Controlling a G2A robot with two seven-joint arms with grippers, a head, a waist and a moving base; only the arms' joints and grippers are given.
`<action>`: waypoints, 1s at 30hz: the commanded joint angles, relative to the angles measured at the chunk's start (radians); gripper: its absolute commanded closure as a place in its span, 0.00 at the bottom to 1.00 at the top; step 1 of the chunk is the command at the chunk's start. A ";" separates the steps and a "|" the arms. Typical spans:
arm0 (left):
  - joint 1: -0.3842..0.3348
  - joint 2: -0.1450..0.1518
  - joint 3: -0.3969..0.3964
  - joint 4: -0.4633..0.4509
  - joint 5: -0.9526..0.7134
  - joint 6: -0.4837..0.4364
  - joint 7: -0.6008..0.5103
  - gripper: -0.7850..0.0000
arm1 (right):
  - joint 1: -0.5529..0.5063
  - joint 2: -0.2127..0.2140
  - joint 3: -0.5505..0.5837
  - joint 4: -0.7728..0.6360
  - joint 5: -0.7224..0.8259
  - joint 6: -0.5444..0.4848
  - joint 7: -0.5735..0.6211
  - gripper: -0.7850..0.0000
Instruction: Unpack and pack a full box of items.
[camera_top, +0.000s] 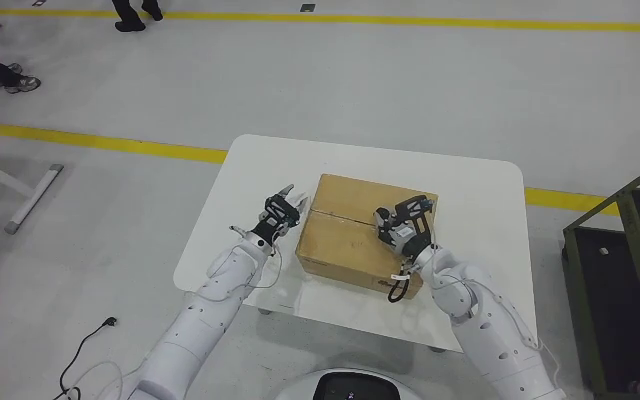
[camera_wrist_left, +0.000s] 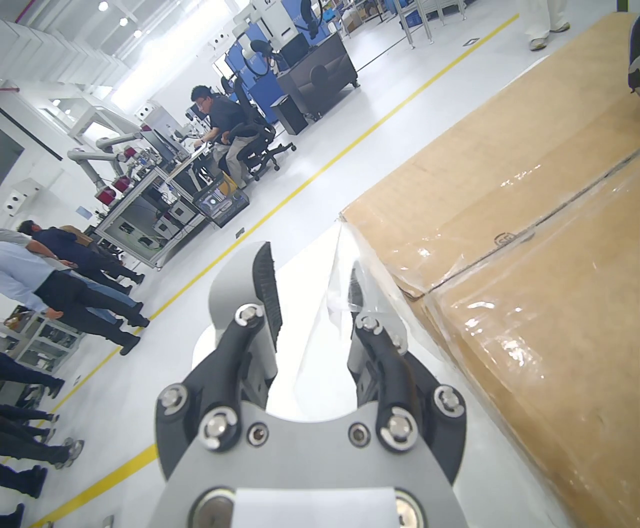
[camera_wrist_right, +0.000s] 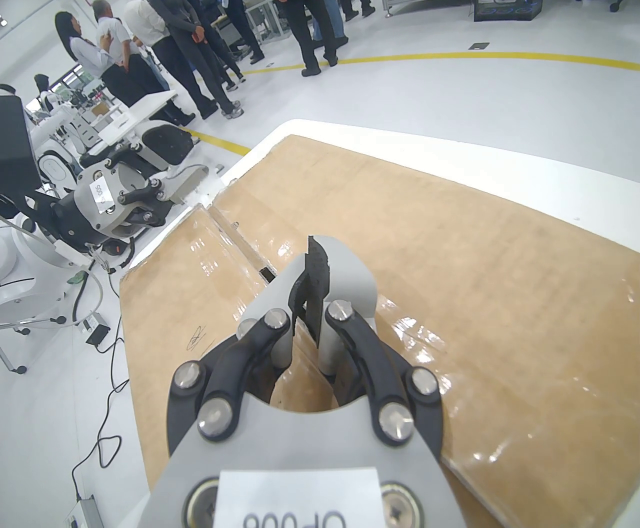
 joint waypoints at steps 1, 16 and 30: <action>0.005 0.002 -0.006 -0.014 0.006 0.009 -0.003 0.53 | 0.000 0.000 -0.001 0.001 0.000 0.000 0.000 1.00; -0.009 -0.001 -0.025 -0.069 0.044 0.038 -0.016 0.43 | 0.004 -0.002 0.000 -0.008 -0.006 -0.007 0.003 1.00; -0.025 -0.010 -0.017 -0.110 0.076 0.022 0.000 0.42 | -0.017 0.007 0.046 -0.067 -0.007 -0.014 0.016 1.00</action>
